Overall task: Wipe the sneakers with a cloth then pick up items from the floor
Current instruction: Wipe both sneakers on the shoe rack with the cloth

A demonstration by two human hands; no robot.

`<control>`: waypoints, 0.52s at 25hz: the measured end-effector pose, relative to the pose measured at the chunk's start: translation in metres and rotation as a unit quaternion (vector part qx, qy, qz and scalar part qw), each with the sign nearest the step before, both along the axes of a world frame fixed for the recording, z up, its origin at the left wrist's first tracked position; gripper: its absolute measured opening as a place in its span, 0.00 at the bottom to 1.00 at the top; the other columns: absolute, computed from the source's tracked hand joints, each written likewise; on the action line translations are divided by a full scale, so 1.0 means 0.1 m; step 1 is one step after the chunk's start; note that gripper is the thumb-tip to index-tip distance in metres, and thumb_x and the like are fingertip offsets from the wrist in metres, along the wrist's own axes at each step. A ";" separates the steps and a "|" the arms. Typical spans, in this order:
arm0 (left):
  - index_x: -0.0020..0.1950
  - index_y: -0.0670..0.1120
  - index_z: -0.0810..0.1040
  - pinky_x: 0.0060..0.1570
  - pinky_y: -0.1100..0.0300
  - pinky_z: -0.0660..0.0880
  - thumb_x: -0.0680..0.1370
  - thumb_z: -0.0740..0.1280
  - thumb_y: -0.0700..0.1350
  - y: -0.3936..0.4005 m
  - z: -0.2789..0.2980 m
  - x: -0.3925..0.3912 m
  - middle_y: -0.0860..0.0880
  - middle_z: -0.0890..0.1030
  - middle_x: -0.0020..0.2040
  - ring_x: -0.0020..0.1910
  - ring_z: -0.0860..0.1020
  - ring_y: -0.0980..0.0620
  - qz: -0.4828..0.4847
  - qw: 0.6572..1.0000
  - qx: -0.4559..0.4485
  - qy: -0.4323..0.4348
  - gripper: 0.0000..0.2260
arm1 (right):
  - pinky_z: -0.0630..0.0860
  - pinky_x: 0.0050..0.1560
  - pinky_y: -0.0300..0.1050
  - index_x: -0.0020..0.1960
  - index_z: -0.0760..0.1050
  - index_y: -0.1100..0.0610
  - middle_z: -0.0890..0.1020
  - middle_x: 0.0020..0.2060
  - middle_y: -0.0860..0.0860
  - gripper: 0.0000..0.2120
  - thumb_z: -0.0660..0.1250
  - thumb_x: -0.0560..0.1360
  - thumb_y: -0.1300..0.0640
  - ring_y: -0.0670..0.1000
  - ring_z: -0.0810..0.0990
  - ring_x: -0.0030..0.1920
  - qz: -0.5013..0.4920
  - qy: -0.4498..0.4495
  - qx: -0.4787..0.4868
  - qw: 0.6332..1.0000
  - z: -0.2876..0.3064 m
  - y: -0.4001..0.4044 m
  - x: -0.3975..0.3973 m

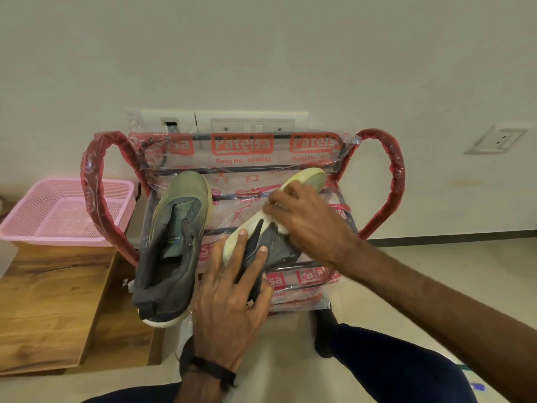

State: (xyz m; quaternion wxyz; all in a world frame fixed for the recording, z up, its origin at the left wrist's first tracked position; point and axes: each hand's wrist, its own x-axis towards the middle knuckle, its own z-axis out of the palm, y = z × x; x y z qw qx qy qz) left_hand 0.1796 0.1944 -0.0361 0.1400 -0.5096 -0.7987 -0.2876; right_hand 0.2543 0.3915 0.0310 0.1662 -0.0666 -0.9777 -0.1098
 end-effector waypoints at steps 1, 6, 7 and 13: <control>0.68 0.51 0.79 0.65 0.39 0.74 0.76 0.64 0.52 0.02 0.00 0.02 0.49 0.68 0.77 0.75 0.66 0.38 -0.001 1.000 -0.005 -0.002 0.21 | 0.77 0.53 0.54 0.62 0.80 0.58 0.81 0.57 0.55 0.24 0.79 0.67 0.56 0.57 0.76 0.55 -0.047 0.017 0.009 0.999 0.05 0.16 -0.02; 0.66 0.50 0.81 0.61 0.37 0.75 0.75 0.64 0.52 0.03 0.02 0.00 0.47 0.71 0.75 0.72 0.68 0.38 0.020 0.999 0.011 -0.025 0.20 | 0.76 0.55 0.52 0.62 0.80 0.60 0.81 0.56 0.55 0.22 0.77 0.68 0.60 0.55 0.77 0.54 -0.099 0.064 -0.037 0.992 -0.10 -0.09 -0.12; 0.66 0.50 0.81 0.61 0.37 0.75 0.75 0.64 0.52 0.01 0.01 -0.01 0.47 0.71 0.75 0.72 0.68 0.38 0.021 0.999 0.010 -0.028 0.21 | 0.76 0.55 0.51 0.63 0.79 0.59 0.81 0.57 0.55 0.22 0.76 0.69 0.59 0.55 0.77 0.54 -0.041 0.039 -0.039 0.998 -0.15 -0.22 -0.07; 0.68 0.52 0.79 0.63 0.39 0.75 0.77 0.63 0.55 0.07 0.02 0.01 0.48 0.70 0.75 0.74 0.68 0.40 0.014 1.000 -0.003 -0.019 0.21 | 0.77 0.57 0.57 0.64 0.78 0.59 0.81 0.60 0.57 0.26 0.80 0.67 0.57 0.59 0.77 0.58 -0.138 0.077 -0.042 0.986 0.04 0.33 0.00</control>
